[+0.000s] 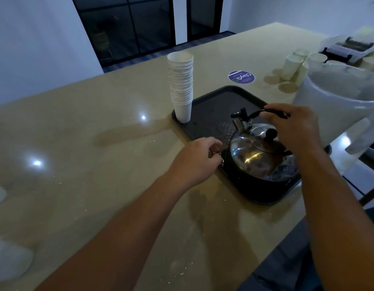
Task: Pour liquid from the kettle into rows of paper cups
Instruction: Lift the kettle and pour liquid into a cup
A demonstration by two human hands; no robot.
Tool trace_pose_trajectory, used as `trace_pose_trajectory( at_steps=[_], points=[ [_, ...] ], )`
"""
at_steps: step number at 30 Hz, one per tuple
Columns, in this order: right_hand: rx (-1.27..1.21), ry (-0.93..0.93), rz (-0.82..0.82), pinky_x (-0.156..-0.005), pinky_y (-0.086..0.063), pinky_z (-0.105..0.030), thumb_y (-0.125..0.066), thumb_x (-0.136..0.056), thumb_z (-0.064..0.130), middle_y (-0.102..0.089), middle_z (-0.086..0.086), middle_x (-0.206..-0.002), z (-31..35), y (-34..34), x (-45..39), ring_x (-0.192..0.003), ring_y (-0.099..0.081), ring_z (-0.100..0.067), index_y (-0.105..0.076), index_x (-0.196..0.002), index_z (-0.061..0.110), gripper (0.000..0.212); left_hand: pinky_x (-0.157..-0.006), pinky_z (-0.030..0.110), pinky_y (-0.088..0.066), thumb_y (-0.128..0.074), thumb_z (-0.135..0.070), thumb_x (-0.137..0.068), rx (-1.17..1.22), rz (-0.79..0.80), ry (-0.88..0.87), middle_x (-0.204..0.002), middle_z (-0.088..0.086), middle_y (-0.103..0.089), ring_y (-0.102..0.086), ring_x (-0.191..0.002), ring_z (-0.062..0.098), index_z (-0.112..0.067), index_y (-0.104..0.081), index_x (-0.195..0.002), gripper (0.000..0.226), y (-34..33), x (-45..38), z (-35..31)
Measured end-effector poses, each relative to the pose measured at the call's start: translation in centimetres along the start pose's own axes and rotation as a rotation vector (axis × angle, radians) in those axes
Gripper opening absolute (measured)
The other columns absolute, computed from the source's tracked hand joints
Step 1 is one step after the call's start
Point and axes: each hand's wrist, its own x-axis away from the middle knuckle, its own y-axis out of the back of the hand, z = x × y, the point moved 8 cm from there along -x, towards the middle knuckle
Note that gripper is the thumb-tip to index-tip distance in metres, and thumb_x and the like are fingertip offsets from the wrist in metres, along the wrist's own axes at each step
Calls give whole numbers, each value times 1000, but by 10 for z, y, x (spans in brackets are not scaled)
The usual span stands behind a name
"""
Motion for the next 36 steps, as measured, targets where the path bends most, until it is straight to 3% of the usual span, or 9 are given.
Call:
trace_pose_trajectory(
  at_steps=[3, 5, 11, 16, 19, 22, 30, 36],
  points=[
    [12, 15, 8, -70, -37, 4, -78, -85, 36, -70, 8, -97, 9, -3, 1, -81, -62, 0, -78, -109, 29, 25, -85, 25, -50, -58, -23, -92, -11, -34, 18, -112, -11, -67, -60, -99, 5, -27, -64, -125, 34, 22, 5, 4],
    [41, 43, 10, -78, -39, -4, -78, -85, 39, -71, 9, -99, 17, -4, 3, -92, -62, -3, -77, -109, 29, 26, -83, 23, -48, -58, -23, -92, -12, -65, 16, -109, -14, -67, -60, -98, 3, -28, -65, -124, 33, 37, 9, 4],
    [20, 121, 17, -93, -48, -23, -78, -83, 42, -74, 9, -102, 55, -3, 12, -99, -66, -9, -77, -109, 32, 27, -82, 21, -51, -59, -23, -92, -23, -187, -33, -106, -12, -70, -62, -93, 2, -28, -69, -120, 29, 85, 22, 0],
    [-27, 178, 59, -72, -41, -3, -80, -83, 41, -72, 14, -92, 100, -15, 26, -83, -65, 0, -77, -107, 33, 26, -78, 21, -51, -61, -23, -91, -94, -258, -44, -103, -10, -72, -63, -89, 3, -28, -72, -115, 27, 123, 39, 0],
    [-82, 228, 84, -81, -50, -11, -83, -80, 38, -70, 23, -84, 129, -28, 38, -79, -65, 7, -78, -101, 34, 21, -84, 32, -56, -61, -22, -90, -143, -269, -36, -97, -10, -71, -65, -88, 6, -29, -73, -111, 25, 148, 53, 0],
    [-134, 297, 142, -86, -52, -15, -84, -80, 33, -72, 22, -88, 163, -47, 55, -85, -68, 4, -79, -99, 33, 19, -86, 36, -56, -62, -20, -90, -228, -282, -40, -97, -10, -72, -65, -90, 8, -28, -73, -110, 24, 180, 70, -4],
    [-221, 442, 356, -75, -49, -5, -82, -80, 36, -74, 20, -87, 254, -122, 102, -83, -67, 7, -80, -97, 30, 19, -88, 31, -52, -63, -23, -91, -480, -390, 40, -97, -10, -69, -62, -91, 9, -25, -73, -110, 21, 274, 122, 15],
    [-281, 530, 468, -67, -44, 1, -80, -82, 40, -73, 19, -83, 313, -174, 135, -81, -65, 9, -79, -95, 33, 14, -80, 24, -48, -69, -25, -90, -574, -437, 122, -85, -15, -59, -62, -87, 8, -24, -76, -105, 17, 342, 166, 39]
  ],
)
